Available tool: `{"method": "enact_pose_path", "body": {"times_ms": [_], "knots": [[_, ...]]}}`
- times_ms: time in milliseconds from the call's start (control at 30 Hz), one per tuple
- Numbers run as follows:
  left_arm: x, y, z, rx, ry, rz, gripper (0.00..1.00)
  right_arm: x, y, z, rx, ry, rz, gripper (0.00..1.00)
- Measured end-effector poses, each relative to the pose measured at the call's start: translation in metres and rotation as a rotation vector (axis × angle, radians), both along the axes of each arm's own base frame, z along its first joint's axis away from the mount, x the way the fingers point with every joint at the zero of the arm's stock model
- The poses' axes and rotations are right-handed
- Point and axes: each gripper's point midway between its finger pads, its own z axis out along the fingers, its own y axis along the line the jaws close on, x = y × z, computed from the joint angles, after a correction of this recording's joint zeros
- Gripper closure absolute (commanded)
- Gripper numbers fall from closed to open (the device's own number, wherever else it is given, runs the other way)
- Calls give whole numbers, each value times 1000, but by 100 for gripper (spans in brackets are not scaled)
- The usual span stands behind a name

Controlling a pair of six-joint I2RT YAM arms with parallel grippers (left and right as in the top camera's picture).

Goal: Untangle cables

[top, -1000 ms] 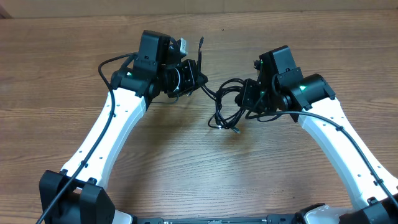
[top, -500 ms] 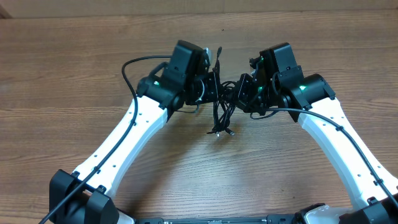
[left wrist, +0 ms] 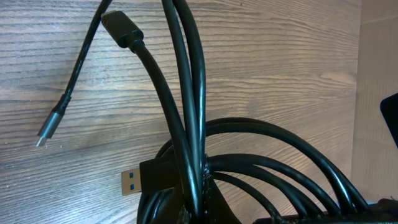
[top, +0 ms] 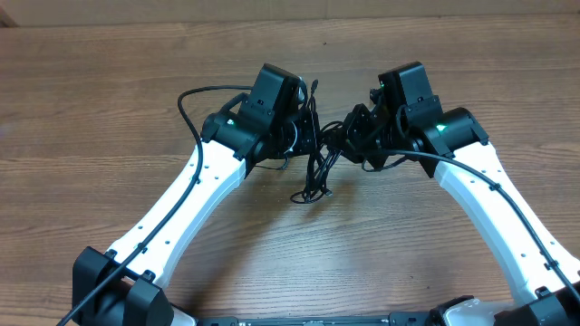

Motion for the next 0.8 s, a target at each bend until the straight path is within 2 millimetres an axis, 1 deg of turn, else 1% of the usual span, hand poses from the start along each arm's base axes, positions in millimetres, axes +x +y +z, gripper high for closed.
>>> {"method": "enact_pose_path", "body": {"times_ms": [300, 500, 633, 800], "knots": [[-12, 6, -8, 29, 58, -3, 95, 6, 2, 4, 37, 35, -72, 96], [-17, -5, -2, -32, 74, -45, 96, 7, 3, 5, 49, 47, -95, 96], [-21, -10, 1, -65, 88, -71, 96, 7, 3, 5, 51, 53, -103, 92], [-27, -16, 4, -101, 108, -103, 95, 8, 2, 5, 47, 54, -113, 92]]}}
